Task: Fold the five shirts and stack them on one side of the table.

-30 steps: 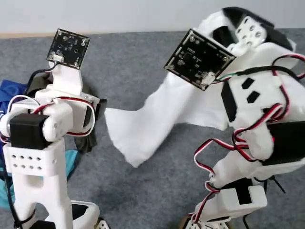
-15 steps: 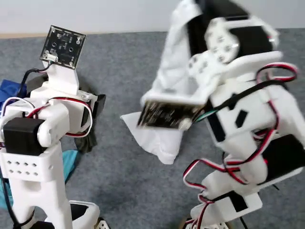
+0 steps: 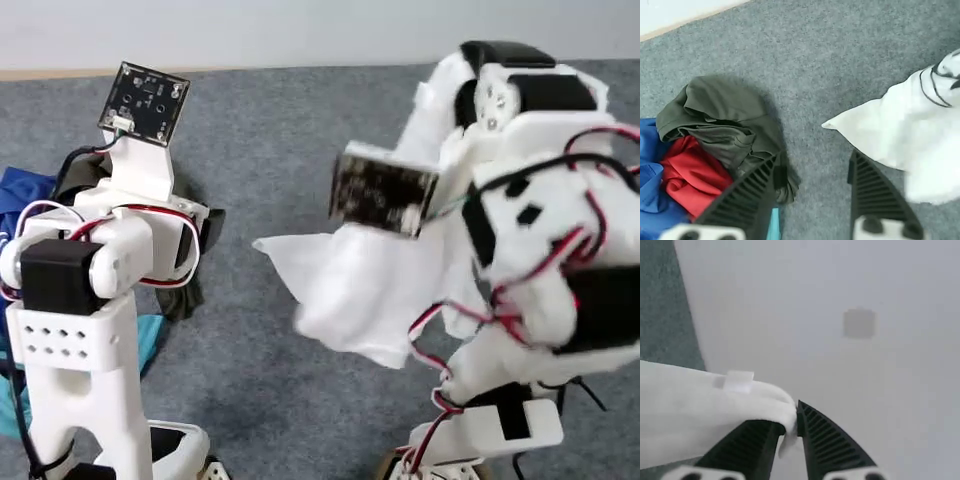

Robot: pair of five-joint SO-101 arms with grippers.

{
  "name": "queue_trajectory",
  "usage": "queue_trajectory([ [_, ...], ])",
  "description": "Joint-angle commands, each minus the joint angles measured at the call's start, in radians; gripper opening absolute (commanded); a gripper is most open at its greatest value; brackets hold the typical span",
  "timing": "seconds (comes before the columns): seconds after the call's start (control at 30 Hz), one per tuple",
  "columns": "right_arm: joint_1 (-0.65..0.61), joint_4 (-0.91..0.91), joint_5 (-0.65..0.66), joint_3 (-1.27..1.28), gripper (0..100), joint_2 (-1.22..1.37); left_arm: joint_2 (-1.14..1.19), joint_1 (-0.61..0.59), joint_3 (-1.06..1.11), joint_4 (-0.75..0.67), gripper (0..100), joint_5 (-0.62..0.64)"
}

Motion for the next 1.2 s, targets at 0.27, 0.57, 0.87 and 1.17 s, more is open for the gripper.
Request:
queue_trajectory([
  [0.27,0.119,0.041,-0.238,0.250,1.0,-0.013,-0.012,0.005,0.117,-0.009,21,0.000],
  [0.57,0.145,0.041,-0.623,0.414,1.0,-0.015,-0.023,0.005,0.131,0.006,21,0.002],
  [0.87,0.133,0.048,-1.037,0.562,1.0,-0.041,-0.015,0.068,0.136,0.012,21,0.002],
  [1.17,0.140,0.044,-1.131,0.967,1.0,-0.205,0.035,0.230,0.213,-0.146,21,0.003],
])
